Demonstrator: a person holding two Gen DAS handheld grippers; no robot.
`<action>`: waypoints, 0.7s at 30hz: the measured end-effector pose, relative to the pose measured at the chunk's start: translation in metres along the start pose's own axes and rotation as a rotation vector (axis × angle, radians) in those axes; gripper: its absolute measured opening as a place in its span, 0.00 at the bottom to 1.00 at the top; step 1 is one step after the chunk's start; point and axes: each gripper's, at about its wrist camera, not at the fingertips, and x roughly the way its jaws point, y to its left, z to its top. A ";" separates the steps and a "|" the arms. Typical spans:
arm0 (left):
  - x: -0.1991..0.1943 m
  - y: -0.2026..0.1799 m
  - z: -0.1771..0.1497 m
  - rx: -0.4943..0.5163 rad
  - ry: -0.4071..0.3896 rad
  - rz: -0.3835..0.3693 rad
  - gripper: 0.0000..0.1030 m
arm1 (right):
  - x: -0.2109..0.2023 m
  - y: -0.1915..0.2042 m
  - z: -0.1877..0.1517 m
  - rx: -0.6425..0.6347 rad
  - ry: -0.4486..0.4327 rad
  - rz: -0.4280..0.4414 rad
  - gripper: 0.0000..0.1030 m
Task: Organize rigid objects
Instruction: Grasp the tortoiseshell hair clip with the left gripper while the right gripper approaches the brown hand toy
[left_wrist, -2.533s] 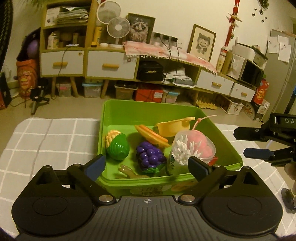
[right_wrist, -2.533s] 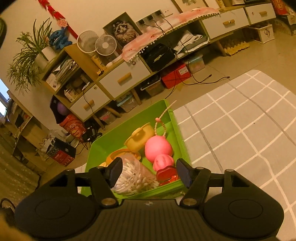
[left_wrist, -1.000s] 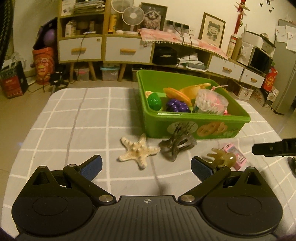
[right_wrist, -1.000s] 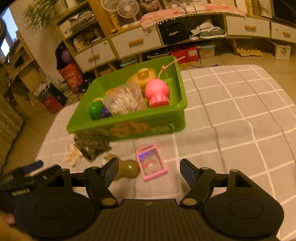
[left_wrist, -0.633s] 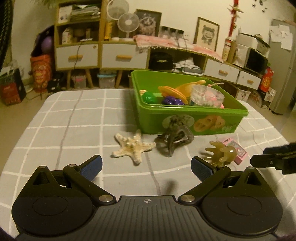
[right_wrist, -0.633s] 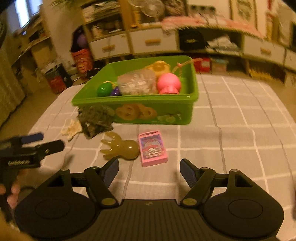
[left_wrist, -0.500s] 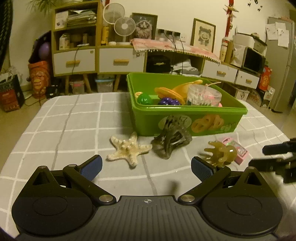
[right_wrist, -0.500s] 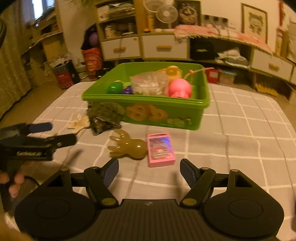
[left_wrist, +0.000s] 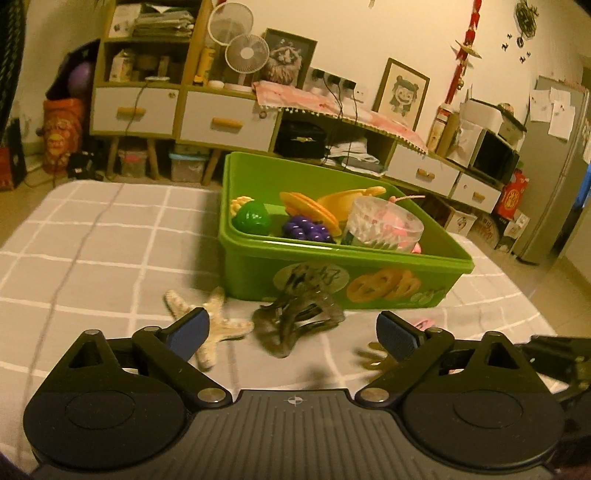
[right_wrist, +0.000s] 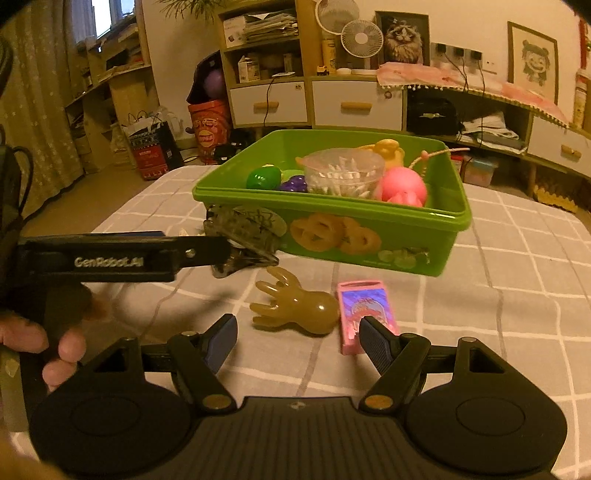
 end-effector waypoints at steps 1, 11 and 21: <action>0.002 -0.001 0.001 -0.007 0.003 -0.007 0.90 | 0.002 0.001 0.001 -0.004 0.001 0.002 0.46; 0.018 -0.004 0.009 -0.080 0.028 -0.022 0.70 | 0.016 0.008 0.006 0.003 0.018 0.011 0.45; 0.019 0.000 0.010 -0.101 0.049 -0.022 0.52 | 0.024 0.005 0.015 0.036 0.013 -0.020 0.38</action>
